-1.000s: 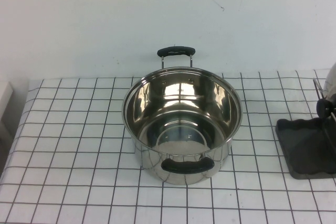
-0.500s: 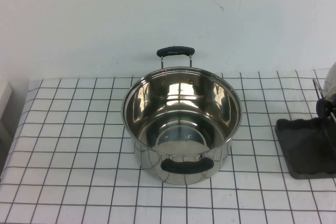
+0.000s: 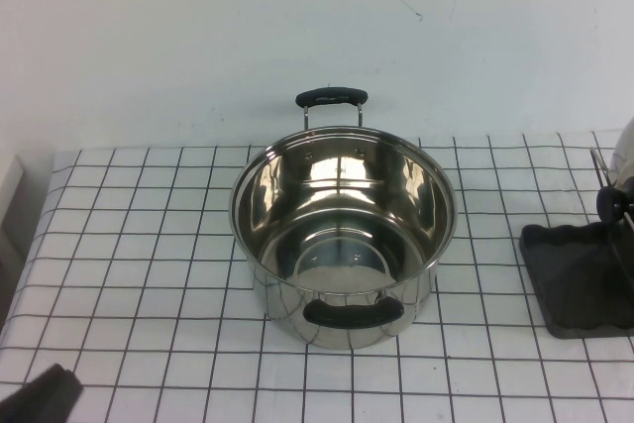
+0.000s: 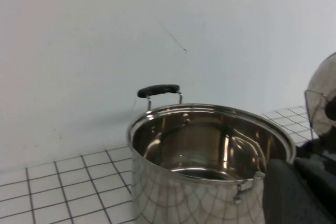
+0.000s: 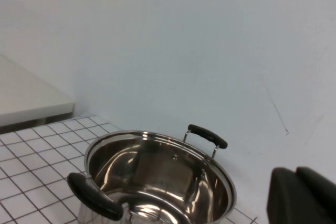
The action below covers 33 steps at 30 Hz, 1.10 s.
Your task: Put pot lid on rack
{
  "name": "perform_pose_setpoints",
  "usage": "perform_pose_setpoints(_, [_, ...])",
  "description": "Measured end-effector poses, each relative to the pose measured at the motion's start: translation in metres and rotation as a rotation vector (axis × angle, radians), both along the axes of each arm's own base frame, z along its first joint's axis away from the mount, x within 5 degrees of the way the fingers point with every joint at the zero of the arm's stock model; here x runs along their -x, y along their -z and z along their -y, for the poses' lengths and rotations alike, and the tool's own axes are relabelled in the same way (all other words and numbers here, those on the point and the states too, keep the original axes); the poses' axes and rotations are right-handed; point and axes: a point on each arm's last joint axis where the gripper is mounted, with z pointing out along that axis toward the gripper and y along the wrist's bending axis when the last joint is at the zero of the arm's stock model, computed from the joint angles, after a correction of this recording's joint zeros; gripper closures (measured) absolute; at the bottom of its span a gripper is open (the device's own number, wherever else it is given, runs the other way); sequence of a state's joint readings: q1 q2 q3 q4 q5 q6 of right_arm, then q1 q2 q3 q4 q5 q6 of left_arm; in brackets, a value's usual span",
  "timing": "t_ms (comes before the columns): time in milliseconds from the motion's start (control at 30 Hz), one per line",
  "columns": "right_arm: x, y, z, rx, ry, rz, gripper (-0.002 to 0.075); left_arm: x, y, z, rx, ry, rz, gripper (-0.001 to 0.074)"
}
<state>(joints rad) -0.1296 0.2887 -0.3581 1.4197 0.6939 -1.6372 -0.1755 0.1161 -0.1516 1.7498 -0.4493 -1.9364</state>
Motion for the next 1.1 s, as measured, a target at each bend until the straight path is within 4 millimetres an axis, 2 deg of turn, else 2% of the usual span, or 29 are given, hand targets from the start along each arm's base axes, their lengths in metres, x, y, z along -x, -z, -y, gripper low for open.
perform_pose_setpoints(200, [-0.003, 0.011, 0.002, -0.016, 0.025, -0.031, 0.0727, 0.005, 0.002, 0.006, -0.012, 0.087, -0.019, 0.0736])
perform_pose_setpoints(367, [-0.004, 0.014, 0.003, -0.038, 0.032, -0.053, 0.0727, -0.004, 0.000, -0.007, 0.032, -0.083, -0.006, 0.0736])
perform_pose_setpoints(467, [-0.010, 0.015, 0.012, -0.070, 0.144, -0.053, 0.0727, -0.007, -0.001, -0.012, 0.046, -0.145, 0.005, 0.0736])
perform_pose_setpoints(600, [-0.015, 0.013, 0.025, -0.028, 0.299, 0.004, 0.0727, -0.007, -0.001, -0.012, 0.049, -0.153, 0.006, 0.0736])
perform_pose_setpoints(900, [-0.019, 0.011, 0.040, 0.043, 0.473, 0.067, 0.0727, -0.003, 0.001, -0.005, 0.033, -0.060, -0.012, 0.0736])
perform_pose_setpoints(1000, [-0.017, 0.020, 0.042, 0.058, 0.496, 0.050, 0.0727, -0.002, 0.001, -0.002, 0.028, -0.025, -0.018, 0.0736])
perform_pose_setpoints(1100, [-0.012, 0.041, 0.044, 0.057, 0.526, -0.033, 0.0727, 0.000, 0.002, 0.001, 0.021, 0.013, -0.026, 0.0736])
